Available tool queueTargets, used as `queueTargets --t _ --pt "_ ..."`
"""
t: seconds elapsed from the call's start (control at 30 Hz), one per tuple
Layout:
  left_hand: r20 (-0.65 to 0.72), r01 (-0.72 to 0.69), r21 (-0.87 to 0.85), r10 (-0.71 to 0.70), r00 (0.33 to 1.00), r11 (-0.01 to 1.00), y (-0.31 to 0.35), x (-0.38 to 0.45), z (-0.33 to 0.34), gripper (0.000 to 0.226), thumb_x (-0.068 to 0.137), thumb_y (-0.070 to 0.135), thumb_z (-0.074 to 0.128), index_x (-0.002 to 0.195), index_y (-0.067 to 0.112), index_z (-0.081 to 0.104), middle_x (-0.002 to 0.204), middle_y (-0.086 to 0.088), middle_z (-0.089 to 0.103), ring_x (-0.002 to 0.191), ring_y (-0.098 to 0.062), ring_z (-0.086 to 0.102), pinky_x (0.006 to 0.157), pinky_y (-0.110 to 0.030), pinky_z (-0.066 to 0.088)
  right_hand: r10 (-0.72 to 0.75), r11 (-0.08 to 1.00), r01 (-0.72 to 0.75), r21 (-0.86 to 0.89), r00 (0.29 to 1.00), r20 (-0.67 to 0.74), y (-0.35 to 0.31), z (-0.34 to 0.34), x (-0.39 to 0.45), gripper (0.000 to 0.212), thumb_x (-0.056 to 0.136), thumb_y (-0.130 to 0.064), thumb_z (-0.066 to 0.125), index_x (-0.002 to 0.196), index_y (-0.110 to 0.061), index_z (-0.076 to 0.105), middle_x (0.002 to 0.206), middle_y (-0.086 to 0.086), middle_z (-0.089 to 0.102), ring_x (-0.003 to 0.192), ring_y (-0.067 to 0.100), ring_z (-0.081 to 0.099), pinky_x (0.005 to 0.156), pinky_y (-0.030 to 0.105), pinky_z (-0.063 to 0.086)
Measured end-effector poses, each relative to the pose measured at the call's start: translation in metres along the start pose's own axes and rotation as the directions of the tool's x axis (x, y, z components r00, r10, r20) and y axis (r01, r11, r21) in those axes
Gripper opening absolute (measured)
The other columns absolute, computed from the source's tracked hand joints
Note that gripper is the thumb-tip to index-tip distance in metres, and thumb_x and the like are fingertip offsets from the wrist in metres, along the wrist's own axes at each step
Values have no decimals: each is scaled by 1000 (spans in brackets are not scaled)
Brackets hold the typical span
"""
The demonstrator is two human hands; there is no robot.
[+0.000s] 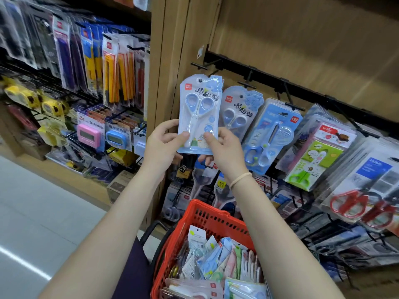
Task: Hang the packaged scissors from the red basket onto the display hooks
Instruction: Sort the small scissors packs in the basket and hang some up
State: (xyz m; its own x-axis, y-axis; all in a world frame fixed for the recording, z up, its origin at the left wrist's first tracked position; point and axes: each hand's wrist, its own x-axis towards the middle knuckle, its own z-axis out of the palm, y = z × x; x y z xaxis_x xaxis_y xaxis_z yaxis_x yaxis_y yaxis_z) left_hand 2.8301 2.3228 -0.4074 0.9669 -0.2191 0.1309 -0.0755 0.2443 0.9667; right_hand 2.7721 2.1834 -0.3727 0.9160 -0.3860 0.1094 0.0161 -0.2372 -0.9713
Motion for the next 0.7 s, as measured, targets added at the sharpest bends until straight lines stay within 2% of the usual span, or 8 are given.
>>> queueTargets --t 0.1,0.23,0.33,0.43,0.5,0.57,0.63,0.7 --pt "-15 15 -3 -15 1000 1000 -4 2 -2 35 96 22 71 129 23 60 88 2 77 76 -9 70 53 -22 53 4 1000 -4 7 1000 1 1 3 3 9 103 -14 56 101 -5 56 72 14 66 46 25 60 39 28 45" --pt "-17 -19 -10 19 1000 1000 -6 5 -2 45 96 21 71 137 30 52 83 3 77 76 -8 70 56 -23 53 -19 1000 20 3 1000 -21 0 5 5 11 102 -14 57 105 -8 49 78 19 68 43 22 60 37 28 45" --pt "5 -68 27 68 998 997 -8 11 -2 51 97 21 70 143 32 49 85 0 77 79 -8 72 59 -21 53 -82 997 82 -7 995 -52 -2 4 8 34 101 -12 59 126 -22 38 84 15 72 45 29 61 40 34 50" --pt "50 -108 170 101 994 980 -17 24 -1 49 101 26 65 147 34 49 87 -3 75 69 -17 73 62 -30 56 -251 934 220 -281 965 -78 4 3 13 64 99 -12 58 149 -37 28 67 9 62 46 27 56 49 36 55" --pt "80 -125 292 106 991 948 -27 34 -1 48 103 31 60 149 38 47 88 -6 70 65 -18 71 68 -34 56 -311 843 255 -474 949 -43 11 4 22 69 100 -13 57 156 -38 26 56 -2 44 48 23 51 54 35 54" --pt "92 -145 388 118 989 910 -34 43 -1 49 105 32 56 151 41 43 88 -11 66 73 -25 70 77 -41 57 -297 804 252 -539 955 3 19 4 32 70 101 -15 56 158 -38 23 54 -3 36 45 15 43 51 29 45" --pt "123 -177 440 136 983 880 -36 50 0 52 106 31 52 155 38 37 98 -14 66 93 -34 67 87 -44 54 -258 804 240 -544 965 45 23 3 41 70 102 -18 54 160 -37 17 54 -5 35 41 7 36 45 20 32" --pt "168 -207 482 142 976 851 -38 57 1 54 108 32 48 159 32 31 129 -7 63 119 -29 59 96 -40 49 -205 806 218 -550 975 86 23 2 45 71 104 -24 52 160 -39 11 58 -4 38 41 6 36 45 17 30"
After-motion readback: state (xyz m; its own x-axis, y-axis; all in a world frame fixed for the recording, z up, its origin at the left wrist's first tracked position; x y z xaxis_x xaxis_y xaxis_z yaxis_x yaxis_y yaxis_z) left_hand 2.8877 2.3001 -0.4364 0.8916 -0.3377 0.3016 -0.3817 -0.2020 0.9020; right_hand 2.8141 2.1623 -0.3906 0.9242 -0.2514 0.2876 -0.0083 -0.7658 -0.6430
